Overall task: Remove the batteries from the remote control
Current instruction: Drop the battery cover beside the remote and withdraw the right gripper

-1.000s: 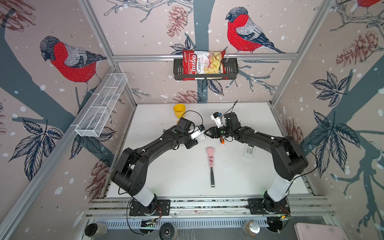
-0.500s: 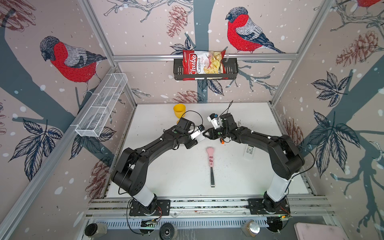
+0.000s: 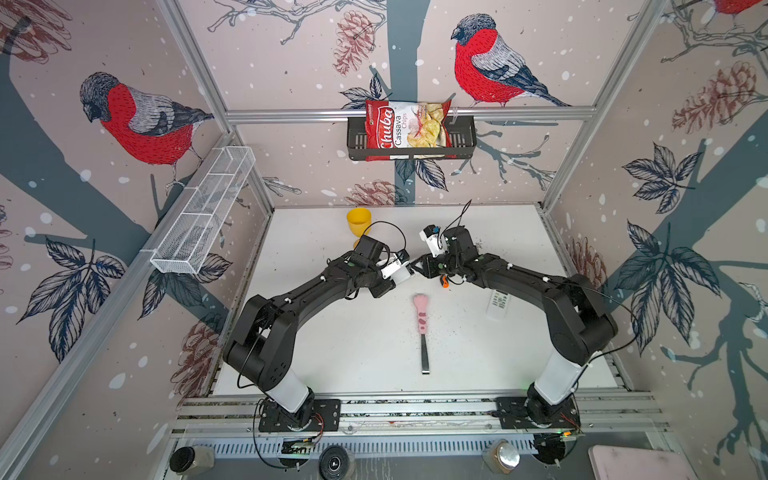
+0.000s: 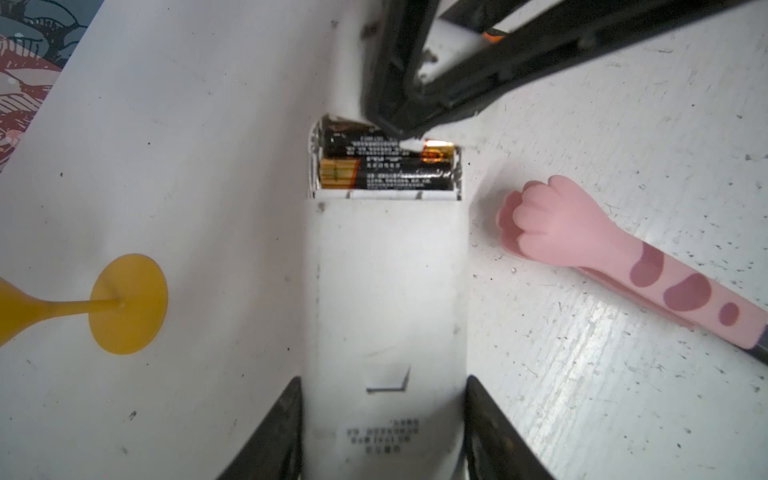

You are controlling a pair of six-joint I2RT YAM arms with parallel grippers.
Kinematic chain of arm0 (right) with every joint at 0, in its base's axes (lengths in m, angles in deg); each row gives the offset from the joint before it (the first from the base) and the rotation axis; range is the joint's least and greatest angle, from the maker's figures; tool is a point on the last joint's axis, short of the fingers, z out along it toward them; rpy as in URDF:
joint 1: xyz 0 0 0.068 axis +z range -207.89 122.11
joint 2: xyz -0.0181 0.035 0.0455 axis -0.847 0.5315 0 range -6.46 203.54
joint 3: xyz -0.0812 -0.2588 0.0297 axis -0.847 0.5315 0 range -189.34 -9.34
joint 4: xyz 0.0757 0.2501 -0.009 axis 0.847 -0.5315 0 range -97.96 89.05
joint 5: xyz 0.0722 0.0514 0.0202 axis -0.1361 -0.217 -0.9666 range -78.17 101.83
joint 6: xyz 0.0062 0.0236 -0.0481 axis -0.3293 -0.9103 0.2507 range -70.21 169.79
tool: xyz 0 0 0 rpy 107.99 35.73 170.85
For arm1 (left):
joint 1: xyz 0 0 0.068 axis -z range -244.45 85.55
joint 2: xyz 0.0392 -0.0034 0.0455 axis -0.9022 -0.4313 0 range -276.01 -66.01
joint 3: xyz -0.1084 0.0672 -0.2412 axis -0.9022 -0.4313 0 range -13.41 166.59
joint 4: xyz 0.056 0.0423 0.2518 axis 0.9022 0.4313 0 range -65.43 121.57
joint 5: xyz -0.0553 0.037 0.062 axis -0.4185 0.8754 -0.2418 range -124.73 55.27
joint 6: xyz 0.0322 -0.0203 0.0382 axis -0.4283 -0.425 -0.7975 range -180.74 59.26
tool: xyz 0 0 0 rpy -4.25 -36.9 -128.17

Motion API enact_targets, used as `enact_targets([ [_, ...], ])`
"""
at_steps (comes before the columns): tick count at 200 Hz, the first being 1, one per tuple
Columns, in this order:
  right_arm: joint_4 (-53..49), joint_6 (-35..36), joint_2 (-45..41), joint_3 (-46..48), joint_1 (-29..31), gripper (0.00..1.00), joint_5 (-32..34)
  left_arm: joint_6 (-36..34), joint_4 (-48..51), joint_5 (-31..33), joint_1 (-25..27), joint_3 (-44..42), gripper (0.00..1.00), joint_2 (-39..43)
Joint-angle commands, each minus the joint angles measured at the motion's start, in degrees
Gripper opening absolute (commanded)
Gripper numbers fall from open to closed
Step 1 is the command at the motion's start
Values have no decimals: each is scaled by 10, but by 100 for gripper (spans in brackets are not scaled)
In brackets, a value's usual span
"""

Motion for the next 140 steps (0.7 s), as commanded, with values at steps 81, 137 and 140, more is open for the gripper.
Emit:
enact_targets([
  [81, 51, -42, -50, 80, -42, 42, 35, -10, -16, 19, 0, 2, 31, -43],
  [137, 79, -61, -77, 120, -58, 44, 49, -12, -24, 24, -8, 25, 30, -96],
  [140, 80, -62, -77, 122, -58, 44, 50, -11, -24, 23, -9, 29, 30, -100],
])
